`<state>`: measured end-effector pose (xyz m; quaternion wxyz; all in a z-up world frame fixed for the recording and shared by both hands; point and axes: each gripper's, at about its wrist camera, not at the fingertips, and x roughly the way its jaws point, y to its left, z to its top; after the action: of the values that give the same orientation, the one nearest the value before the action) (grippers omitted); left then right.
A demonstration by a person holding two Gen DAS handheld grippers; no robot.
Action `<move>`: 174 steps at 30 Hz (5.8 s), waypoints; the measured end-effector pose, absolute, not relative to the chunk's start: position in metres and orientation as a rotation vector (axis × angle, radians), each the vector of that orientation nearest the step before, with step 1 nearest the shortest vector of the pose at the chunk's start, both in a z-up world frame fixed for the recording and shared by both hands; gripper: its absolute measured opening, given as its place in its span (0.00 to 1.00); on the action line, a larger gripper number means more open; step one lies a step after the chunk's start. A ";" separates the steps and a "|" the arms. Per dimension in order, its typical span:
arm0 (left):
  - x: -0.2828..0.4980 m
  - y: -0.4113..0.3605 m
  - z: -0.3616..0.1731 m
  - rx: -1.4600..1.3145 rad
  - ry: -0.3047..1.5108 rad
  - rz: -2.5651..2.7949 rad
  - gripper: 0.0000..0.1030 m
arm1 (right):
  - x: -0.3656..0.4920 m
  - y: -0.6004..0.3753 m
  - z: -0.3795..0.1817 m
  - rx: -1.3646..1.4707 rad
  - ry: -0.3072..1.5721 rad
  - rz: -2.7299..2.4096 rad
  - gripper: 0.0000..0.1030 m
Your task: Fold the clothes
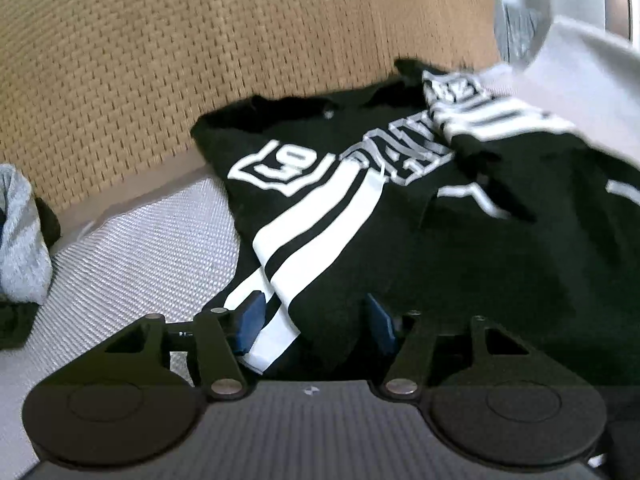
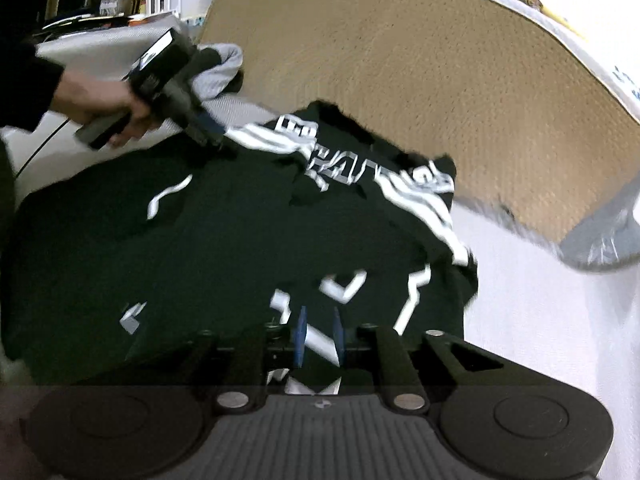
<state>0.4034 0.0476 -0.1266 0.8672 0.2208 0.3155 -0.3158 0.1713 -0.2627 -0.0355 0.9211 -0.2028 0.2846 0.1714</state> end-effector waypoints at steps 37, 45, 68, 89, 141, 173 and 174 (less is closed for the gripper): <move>0.544 -0.027 -0.115 0.440 0.510 -0.618 0.52 | 0.521 -0.232 -0.063 -0.727 0.482 0.154 0.34; 0.573 -0.044 -0.116 0.493 0.555 -0.660 0.30 | 0.556 -0.234 -0.057 -0.796 0.427 0.098 0.32; 0.587 0.031 -0.093 0.181 0.556 -0.642 0.43 | 0.582 -0.327 -0.003 -0.247 0.529 0.269 0.36; 0.457 0.063 -0.086 0.155 0.539 -0.561 0.48 | 0.437 -0.357 0.005 -0.184 0.543 0.190 0.37; 0.225 0.015 -0.165 0.120 0.621 -0.194 1.00 | 0.162 -0.255 -0.099 -0.094 0.496 0.095 0.72; 0.226 0.013 -0.179 0.106 0.536 -0.193 1.00 | 0.172 -0.262 -0.105 -0.053 0.483 0.088 0.74; 0.227 0.013 -0.180 0.105 0.536 -0.194 1.00 | 0.172 -0.262 -0.104 -0.054 0.484 0.088 0.74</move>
<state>0.2267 0.0133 -0.1796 0.9583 0.0519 0.2642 -0.0955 0.1724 -0.2620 -0.1044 0.9696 -0.0267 0.2394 0.0434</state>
